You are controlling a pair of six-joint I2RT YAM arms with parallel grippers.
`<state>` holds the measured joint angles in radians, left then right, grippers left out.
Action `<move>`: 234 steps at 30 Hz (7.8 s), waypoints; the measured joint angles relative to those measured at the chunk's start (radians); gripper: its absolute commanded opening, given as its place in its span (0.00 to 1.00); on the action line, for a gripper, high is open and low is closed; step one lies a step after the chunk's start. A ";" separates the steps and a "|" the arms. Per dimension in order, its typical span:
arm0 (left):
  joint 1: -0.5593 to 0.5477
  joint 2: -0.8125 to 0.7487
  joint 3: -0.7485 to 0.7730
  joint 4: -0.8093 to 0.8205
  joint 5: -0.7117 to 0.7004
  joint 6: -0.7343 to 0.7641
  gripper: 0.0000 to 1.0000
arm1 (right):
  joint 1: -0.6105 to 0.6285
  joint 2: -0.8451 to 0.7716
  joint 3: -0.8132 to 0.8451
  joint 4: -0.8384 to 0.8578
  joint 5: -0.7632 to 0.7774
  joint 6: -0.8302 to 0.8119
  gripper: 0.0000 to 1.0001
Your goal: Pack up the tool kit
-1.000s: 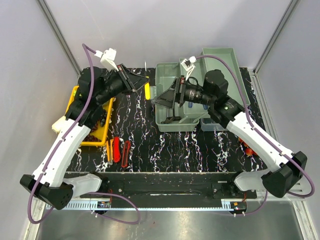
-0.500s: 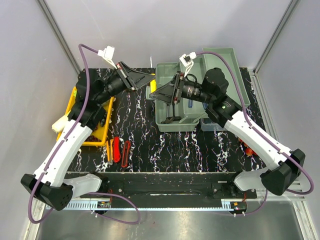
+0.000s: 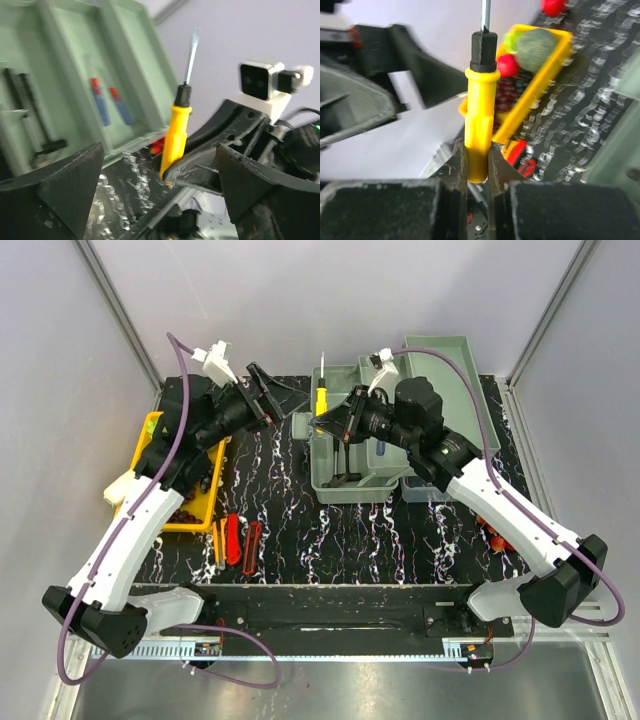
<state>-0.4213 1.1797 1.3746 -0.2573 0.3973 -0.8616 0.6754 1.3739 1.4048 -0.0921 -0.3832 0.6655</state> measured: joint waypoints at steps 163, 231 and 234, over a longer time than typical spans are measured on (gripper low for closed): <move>-0.008 0.029 0.065 -0.364 -0.217 0.151 0.87 | 0.084 0.117 -0.070 0.042 0.044 -0.253 0.03; 0.061 0.005 -0.056 -0.547 -0.499 0.319 0.93 | -0.375 -0.005 0.013 -0.508 0.692 -0.566 0.66; 0.064 0.016 -0.109 -0.596 -0.552 0.319 0.93 | -0.375 -0.052 0.029 -0.507 0.646 -0.554 0.68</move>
<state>-0.3573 1.1957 1.2652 -0.8536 -0.1543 -0.5430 0.3004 1.3216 1.4338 -0.5995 0.2626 0.1112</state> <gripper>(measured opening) 0.929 0.663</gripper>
